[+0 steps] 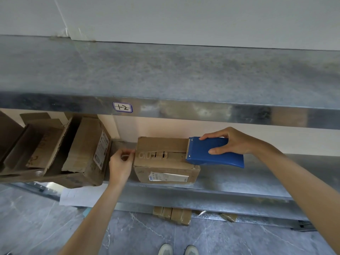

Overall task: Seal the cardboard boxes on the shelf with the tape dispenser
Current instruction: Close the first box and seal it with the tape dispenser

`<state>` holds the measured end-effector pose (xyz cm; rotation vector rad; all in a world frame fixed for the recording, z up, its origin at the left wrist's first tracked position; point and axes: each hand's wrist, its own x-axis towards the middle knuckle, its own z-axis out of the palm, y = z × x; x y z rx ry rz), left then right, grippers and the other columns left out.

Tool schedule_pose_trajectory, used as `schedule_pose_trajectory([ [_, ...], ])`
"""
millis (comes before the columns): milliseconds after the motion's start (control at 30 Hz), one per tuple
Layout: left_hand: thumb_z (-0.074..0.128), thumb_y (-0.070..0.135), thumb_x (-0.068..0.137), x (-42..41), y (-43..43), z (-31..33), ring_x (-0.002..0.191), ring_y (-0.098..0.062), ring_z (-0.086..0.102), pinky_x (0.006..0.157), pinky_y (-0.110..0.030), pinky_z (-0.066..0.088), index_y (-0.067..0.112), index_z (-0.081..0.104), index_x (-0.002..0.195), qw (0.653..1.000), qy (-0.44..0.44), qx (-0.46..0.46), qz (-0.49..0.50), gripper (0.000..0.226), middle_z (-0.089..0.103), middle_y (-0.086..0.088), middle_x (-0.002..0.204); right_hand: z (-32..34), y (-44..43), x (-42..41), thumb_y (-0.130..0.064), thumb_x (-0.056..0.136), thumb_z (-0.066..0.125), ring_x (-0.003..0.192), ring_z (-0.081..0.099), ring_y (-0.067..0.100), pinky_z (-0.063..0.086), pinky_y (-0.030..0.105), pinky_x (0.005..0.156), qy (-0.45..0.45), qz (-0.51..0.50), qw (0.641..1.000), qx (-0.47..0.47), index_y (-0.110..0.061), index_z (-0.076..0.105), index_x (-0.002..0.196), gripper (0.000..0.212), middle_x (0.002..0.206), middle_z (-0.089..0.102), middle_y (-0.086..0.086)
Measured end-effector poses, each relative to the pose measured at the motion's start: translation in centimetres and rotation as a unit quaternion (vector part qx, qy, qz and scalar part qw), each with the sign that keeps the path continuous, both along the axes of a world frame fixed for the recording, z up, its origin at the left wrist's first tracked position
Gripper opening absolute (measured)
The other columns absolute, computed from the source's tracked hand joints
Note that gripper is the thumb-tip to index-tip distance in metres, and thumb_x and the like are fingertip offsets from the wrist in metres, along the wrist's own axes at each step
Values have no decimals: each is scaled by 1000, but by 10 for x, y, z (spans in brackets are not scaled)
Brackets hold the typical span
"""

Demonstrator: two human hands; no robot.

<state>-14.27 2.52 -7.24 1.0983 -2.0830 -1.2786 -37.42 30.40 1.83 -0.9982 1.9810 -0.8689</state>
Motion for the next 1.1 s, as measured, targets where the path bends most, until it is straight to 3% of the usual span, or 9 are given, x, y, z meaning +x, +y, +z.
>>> schedule_pose_trajectory([
  [233, 78, 19, 84, 7, -9, 11, 84, -19, 66, 79, -26, 45, 5, 72, 95, 997, -70, -42, -11, 18, 68, 0, 83, 0, 1, -1, -48, 66, 79, 113, 59, -5, 49, 19, 95, 1, -3, 1000, -4, -56, 68, 109, 45, 122, 61, -34],
  [300, 78, 16, 83, 4, -8, 23, 84, -19, 67, 79, -22, 43, 4, 73, 95, 995, -50, -83, -4, 18, 69, -1, 84, 0, 0, -1, -48, 66, 79, 113, 58, -8, 47, 18, 96, 3, -4, 1000, -1, -55, 68, 110, 46, 123, 61, -34],
  [400, 73, 19, 89, -7, 7, 37, 99, -21, 67, 84, -18, 41, 6, 73, 103, 989, -10, -141, -47, 19, 73, -6, 104, 1, 0, -1, -43, 71, 80, 113, 57, -10, 45, 18, 98, 12, -3, 1000, 6, -52, 68, 114, 45, 125, 59, -33],
  [467, 68, 30, 93, -16, 19, 35, 124, -20, 57, 102, -21, 38, 11, 69, 119, 975, -15, -182, -127, 31, 65, -3, 128, 1, 0, -2, -37, 76, 81, 113, 57, -11, 45, 17, 99, 14, -4, 1000, 9, -51, 68, 114, 43, 125, 59, -34],
  [500, 62, 40, 95, -19, 24, 31, 139, -20, 44, 113, -29, 30, 16, 64, 128, 962, -38, -214, -168, 41, 56, 0, 142, 1, 0, -2, -36, 77, 81, 114, 56, -11, 44, 17, 99, 14, -4, 1000, 8, -52, 68, 114, 42, 124, 59, -35],
  [567, 43, 58, 97, -25, 31, 22, 152, -16, 18, 122, -39, 10, 23, 51, 143, 923, -94, -297, -228, 59, 35, 5, 158, 2, 0, -1, -37, 77, 81, 115, 56, -11, 43, 15, 99, 14, -4, 1000, 8, -54, 68, 112, 41, 122, 59, -37],
  [800, -3, 69, 94, -31, 38, 11, 153, -18, 7, 123, -37, 3, 31, 21, 157, 844, -222, -401, -279, 77, 11, 5, 165, 1, 2, -1, -32, 81, 80, 113, 57, -10, 46, 13, 94, 16, -2, 1000, 6, -53, 67, 114, 41, 122, 58, -39],
  [967, -6, 72, 91, -30, 37, 11, 153, -14, -9, 123, -34, -5, 35, 2, 158, 839, -244, -389, -293, 77, -8, 10, 165, 3, 6, -2, -30, 83, 77, 115, 53, -15, 42, 5, 90, 13, 5, 1000, 4, -50, 64, 119, 43, 119, 56, -44],
  [1100, -1, 74, 91, -28, 36, 12, 153, -13, -6, 121, -33, -5, 36, 3, 158, 838, -237, -396, -292, 77, -5, 11, 164, 7, 7, -3, -31, 84, 76, 115, 53, -15, 43, 7, 90, 12, 13, 1000, 6, -51, 64, 118, 42, 121, 56, -43],
])
